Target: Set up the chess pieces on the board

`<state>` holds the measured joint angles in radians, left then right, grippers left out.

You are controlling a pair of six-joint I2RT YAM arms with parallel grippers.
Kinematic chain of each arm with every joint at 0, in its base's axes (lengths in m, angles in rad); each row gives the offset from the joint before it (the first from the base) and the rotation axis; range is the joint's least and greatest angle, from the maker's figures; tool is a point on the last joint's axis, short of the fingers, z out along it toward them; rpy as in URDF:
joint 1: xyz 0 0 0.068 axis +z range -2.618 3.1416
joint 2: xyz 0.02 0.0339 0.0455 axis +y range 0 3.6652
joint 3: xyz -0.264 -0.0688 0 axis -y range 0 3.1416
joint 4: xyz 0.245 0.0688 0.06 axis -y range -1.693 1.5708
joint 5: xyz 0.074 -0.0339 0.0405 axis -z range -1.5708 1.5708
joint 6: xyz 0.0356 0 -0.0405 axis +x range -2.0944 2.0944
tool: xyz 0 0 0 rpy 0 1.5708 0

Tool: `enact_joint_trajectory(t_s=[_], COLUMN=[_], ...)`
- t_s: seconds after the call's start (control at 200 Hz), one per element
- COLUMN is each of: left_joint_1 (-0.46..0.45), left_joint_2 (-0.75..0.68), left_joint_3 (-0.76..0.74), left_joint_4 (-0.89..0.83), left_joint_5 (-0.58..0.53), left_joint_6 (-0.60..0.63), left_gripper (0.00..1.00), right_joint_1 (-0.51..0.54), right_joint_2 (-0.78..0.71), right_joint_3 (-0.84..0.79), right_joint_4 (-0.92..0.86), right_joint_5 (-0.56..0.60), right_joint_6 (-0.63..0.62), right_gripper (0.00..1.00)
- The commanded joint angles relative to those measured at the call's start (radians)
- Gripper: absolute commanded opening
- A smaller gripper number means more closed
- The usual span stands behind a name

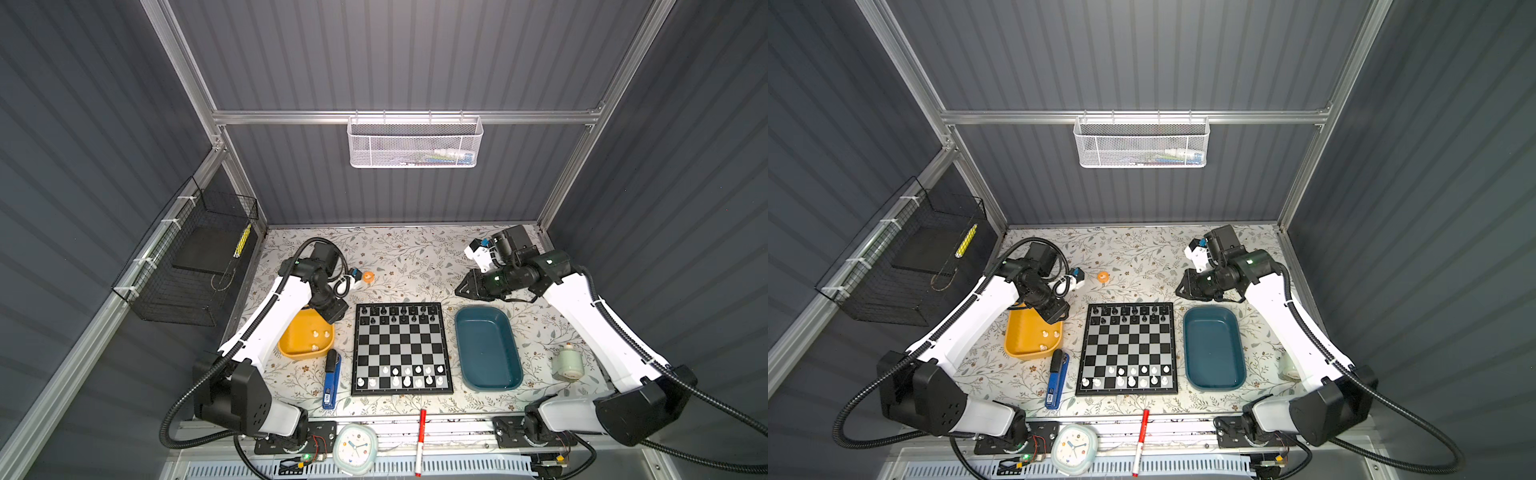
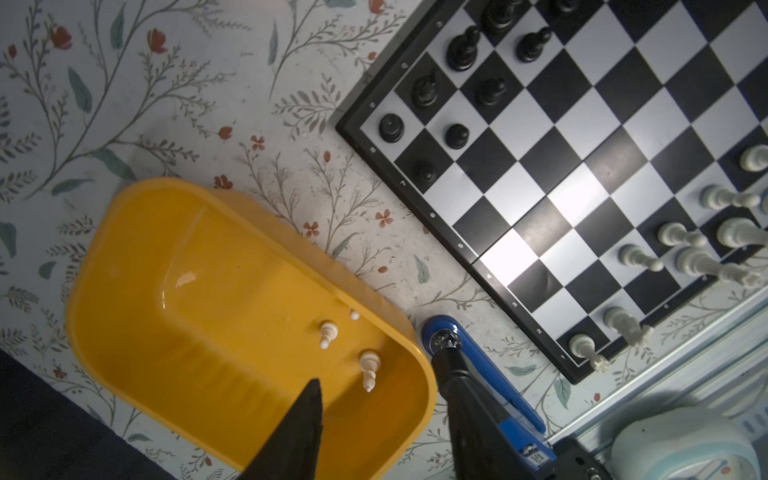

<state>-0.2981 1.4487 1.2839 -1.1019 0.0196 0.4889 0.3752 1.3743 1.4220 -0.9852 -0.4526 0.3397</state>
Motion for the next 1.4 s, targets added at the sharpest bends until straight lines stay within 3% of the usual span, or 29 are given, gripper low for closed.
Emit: enact_joint_trajectory(t_s=[0.0, 0.2, 0.535, 0.785, 1.191, 1.396], left_joint_1=[0.061, 0.182, 0.323, 0.327, 0.327, 0.327], left_joint_2=[-0.013, -0.047, 0.009, 0.027, -0.043, -0.048], left_joint_3=[-0.058, -0.154, -0.166, -0.204, -0.254, -0.258], left_joint_4=[0.012, 0.045, 0.053, 0.069, 0.038, 0.081], left_joint_5=[0.039, 0.062, 0.051, 0.042, 0.127, 0.112], left_joint_6=[-0.087, -0.096, -0.101, 0.082, 0.249, 0.237], left_gripper=[0.52, 0.51, 0.48, 0.45, 0.41, 0.38], right_joint_1=[-0.028, -0.047, -0.055, -0.055, -0.055, -0.055], right_joint_2=[0.037, 0.133, 0.278, 0.335, 0.350, 0.366], right_joint_3=[0.046, 0.150, 0.290, 0.330, 0.351, 0.388], right_joint_4=[0.047, 0.046, 0.076, 0.050, 0.030, -0.001], right_joint_5=[-0.044, -0.021, 0.085, 0.099, 0.146, 0.157], right_joint_6=[0.029, 0.041, 0.089, 0.111, 0.163, 0.156], right_gripper=[0.24, 0.24, 0.24, 0.24, 0.24, 0.24])
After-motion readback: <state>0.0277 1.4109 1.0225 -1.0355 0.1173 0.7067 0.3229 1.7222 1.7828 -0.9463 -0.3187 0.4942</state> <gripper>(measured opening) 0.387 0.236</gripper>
